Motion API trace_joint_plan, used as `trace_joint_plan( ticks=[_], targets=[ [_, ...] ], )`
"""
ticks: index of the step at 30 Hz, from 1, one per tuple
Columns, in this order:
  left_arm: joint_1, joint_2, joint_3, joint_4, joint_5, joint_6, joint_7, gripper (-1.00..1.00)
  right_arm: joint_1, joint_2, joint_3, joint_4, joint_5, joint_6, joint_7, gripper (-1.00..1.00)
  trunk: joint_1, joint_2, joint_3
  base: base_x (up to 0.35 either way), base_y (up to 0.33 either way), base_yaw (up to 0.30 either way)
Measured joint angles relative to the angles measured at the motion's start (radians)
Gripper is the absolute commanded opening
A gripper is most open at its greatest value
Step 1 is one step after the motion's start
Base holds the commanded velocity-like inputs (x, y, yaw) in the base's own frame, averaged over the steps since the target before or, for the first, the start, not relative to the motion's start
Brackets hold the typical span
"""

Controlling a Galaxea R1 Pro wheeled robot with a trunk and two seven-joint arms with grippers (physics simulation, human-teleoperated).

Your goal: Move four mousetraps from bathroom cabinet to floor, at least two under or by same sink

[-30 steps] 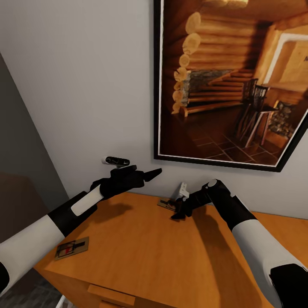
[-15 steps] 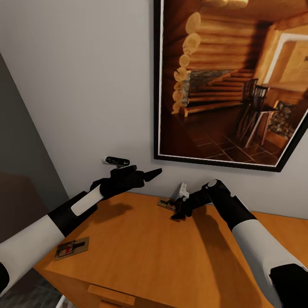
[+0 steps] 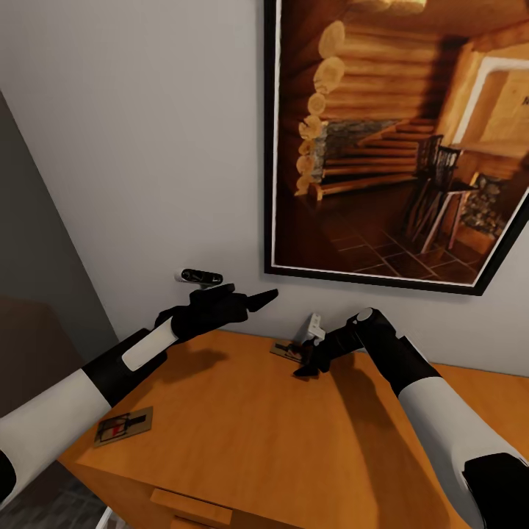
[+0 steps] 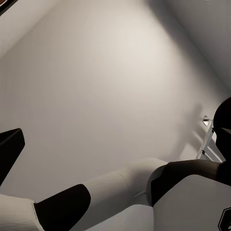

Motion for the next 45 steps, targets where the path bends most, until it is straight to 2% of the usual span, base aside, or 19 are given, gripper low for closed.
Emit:
trace_joint_plan(
  ticks=[45],
  targets=[
    [0.000,0.000,0.000,-0.002,0.000,0.002,-0.001,1.00,0.000,0.000,0.000,0.000,0.000,0.001,0.000,1.00,0.000,0.000,0.000,0.000,0.000,0.000]
  ],
)
